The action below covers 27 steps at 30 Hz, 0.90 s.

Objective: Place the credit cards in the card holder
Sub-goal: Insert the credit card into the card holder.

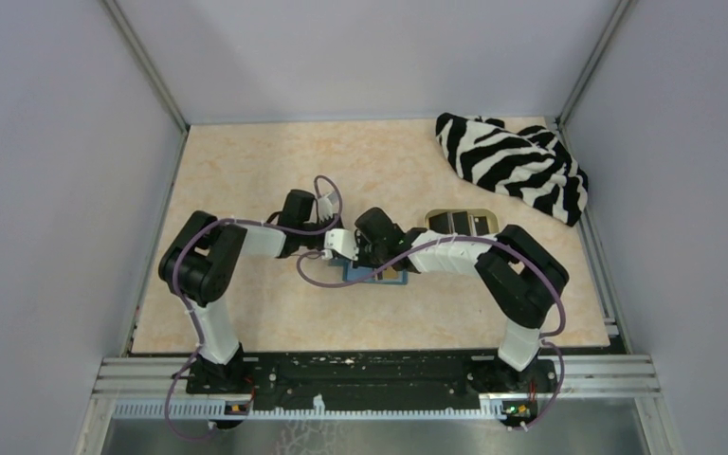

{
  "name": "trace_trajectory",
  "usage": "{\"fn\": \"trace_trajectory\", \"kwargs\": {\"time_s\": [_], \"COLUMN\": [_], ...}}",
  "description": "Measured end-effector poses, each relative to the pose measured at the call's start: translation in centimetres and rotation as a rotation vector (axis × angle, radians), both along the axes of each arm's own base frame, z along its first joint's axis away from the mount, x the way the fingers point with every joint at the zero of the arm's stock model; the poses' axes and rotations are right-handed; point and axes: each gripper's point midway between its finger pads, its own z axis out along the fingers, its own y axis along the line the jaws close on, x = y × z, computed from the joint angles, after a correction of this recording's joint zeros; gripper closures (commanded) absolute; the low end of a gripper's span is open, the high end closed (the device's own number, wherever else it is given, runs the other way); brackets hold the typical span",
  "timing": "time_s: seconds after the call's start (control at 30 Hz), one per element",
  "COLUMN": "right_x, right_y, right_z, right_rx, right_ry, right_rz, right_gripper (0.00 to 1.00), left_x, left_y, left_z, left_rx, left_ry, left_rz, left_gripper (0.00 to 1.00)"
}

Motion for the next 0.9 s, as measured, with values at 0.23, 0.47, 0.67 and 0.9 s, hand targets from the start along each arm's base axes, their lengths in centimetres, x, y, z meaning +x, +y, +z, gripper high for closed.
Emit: {"fn": "trace_trajectory", "kwargs": {"time_s": [0.23, 0.47, 0.67, 0.9], "right_x": [-0.1, 0.2, -0.2, -1.9], "right_y": [-0.8, -1.8, -2.0, -1.4], "right_z": [-0.7, -1.0, -0.5, 1.2], "right_rx": [-0.046, -0.061, -0.049, 0.055], "right_ry": [0.005, 0.027, 0.048, 0.189], "right_rz": [0.009, -0.002, 0.002, 0.017], "right_gripper": [0.92, 0.93, 0.88, 0.81], "left_x": [-0.1, -0.2, -0.5, -1.5], "left_y": [0.2, 0.2, 0.2, 0.4], "left_z": [-0.2, -0.2, -0.1, 0.2], "left_rx": [-0.019, -0.030, -0.041, -0.053], "left_ry": [-0.013, -0.021, -0.025, -0.009], "left_rz": [0.009, 0.010, 0.008, -0.001], "left_gripper": [0.86, 0.86, 0.85, 0.83]}}
